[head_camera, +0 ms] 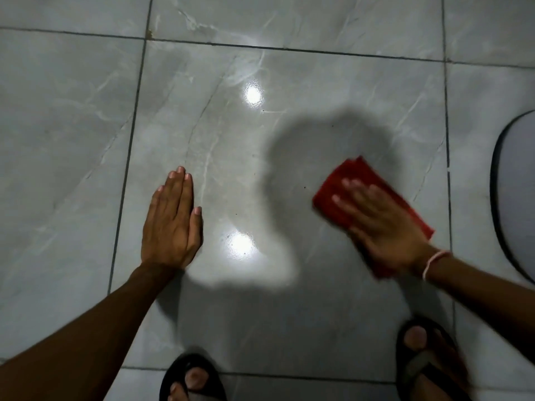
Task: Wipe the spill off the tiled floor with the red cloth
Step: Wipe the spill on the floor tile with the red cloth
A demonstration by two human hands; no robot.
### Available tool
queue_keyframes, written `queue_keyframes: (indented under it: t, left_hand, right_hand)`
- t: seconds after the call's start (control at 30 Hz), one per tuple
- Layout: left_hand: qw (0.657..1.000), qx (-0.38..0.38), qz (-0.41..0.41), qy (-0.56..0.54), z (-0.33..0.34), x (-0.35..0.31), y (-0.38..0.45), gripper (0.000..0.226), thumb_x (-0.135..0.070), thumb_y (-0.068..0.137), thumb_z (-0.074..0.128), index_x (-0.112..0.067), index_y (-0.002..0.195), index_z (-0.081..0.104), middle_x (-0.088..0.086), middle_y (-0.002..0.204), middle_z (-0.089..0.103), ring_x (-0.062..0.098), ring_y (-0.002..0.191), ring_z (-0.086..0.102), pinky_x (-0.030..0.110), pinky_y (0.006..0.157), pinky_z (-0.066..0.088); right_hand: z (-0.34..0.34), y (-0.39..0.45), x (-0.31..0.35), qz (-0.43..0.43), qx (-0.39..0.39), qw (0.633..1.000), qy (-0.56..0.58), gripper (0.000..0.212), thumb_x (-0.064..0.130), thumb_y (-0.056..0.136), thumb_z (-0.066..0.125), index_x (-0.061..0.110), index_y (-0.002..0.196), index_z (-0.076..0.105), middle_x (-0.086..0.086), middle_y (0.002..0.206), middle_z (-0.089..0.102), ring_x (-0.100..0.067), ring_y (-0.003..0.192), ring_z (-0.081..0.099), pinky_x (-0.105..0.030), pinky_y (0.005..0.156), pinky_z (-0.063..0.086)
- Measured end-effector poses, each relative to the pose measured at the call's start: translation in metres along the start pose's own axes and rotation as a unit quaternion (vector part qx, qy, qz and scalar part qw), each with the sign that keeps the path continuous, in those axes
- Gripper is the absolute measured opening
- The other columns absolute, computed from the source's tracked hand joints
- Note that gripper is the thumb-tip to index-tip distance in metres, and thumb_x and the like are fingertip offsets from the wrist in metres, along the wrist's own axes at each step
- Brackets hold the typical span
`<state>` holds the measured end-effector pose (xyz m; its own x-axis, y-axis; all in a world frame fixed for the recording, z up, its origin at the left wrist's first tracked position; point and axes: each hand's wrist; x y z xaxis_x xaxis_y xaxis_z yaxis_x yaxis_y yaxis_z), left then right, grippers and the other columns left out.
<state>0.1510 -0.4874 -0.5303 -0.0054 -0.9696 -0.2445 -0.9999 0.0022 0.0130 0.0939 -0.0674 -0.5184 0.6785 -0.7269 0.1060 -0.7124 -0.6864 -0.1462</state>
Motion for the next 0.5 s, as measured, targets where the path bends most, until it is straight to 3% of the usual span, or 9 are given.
queue_keyframes:
  t: [0.13, 0.2, 0.33, 0.4, 0.43, 0.5]
  left_hand:
    - [1.0, 0.0, 0.0, 0.001, 0.005, 0.004, 0.0, 0.063, -0.03, 0.104, 0.028, -0.004, 0.161, 0.02, 0.014, 0.171, 0.019, 0.025, 0.16, 0.014, 0.045, 0.131, 0.015]
    - [1.0, 0.004, 0.0, -0.003, 0.005, 0.004, -0.001, 0.063, -0.03, 0.104, 0.028, -0.005, 0.161, 0.019, 0.013, 0.171, 0.018, 0.025, 0.16, 0.013, 0.044, 0.131, 0.014]
    - [1.0, 0.002, -0.001, 0.002, 0.002, 0.002, -0.001, 0.063, -0.027, 0.103, 0.03, -0.004, 0.161, 0.02, 0.013, 0.171, 0.018, 0.025, 0.16, 0.014, 0.044, 0.131, 0.015]
    - [1.0, 0.003, -0.004, 0.002, 0.001, 0.002, -0.001, 0.063, -0.027, 0.103, 0.03, -0.005, 0.161, 0.02, 0.013, 0.171, 0.018, 0.025, 0.16, 0.014, 0.043, 0.131, 0.015]
    - [1.0, 0.005, -0.005, 0.002, 0.001, 0.002, -0.001, 0.063, -0.028, 0.103, 0.03, -0.005, 0.161, 0.02, 0.013, 0.171, 0.018, 0.025, 0.16, 0.014, 0.043, 0.131, 0.014]
    - [1.0, 0.007, -0.006, -0.002, 0.002, 0.002, 0.0, 0.063, -0.027, 0.103, 0.031, -0.004, 0.161, 0.021, 0.013, 0.171, 0.019, 0.025, 0.16, 0.015, 0.042, 0.131, 0.014]
  right_hand:
    - [-0.031, 0.1, -0.03, 0.188, -0.06, 0.98, 0.042, 0.064, 0.044, 0.105, 0.025, 0.022, 0.163, 0.009, -0.017, 0.173, 0.01, -0.032, 0.162, 0.007, -0.055, 0.131, 0.014]
    - [-0.032, 0.14, 0.004, 0.203, -0.069, 0.975, 0.057, 0.066, 0.044, 0.105, 0.03, 0.019, 0.163, 0.015, -0.018, 0.173, 0.012, -0.033, 0.162, 0.009, -0.054, 0.131, 0.014]
    - [-0.003, 0.094, 0.103, -0.046, -0.027, 0.998, 0.044, 0.063, 0.042, 0.106, 0.034, 0.017, 0.163, 0.022, -0.018, 0.172, 0.016, -0.032, 0.162, 0.01, -0.051, 0.132, 0.014]
    - [0.001, 0.049, 0.099, -0.148, 0.004, 0.988, 0.043, 0.061, 0.042, 0.107, 0.035, 0.018, 0.162, 0.025, -0.014, 0.172, 0.018, -0.027, 0.162, 0.012, -0.046, 0.132, 0.014]
    - [0.0, 0.035, 0.078, -0.17, 0.014, 0.984, 0.041, 0.059, 0.042, 0.107, 0.034, 0.019, 0.161, 0.027, -0.013, 0.172, 0.022, -0.026, 0.161, 0.016, -0.044, 0.132, 0.015]
    - [-0.007, 0.027, 0.022, -0.124, 0.011, 0.992, -0.005, 0.056, 0.039, 0.109, 0.029, 0.018, 0.16, 0.028, -0.015, 0.168, 0.03, -0.032, 0.158, 0.027, -0.046, 0.131, 0.019]
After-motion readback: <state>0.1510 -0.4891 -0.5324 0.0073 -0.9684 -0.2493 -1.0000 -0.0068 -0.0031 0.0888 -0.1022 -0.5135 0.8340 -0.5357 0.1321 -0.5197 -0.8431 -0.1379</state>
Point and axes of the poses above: each hand's wrist, its own y-axis towards the middle knuckle, its own z-axis out of the palm, x = y × z
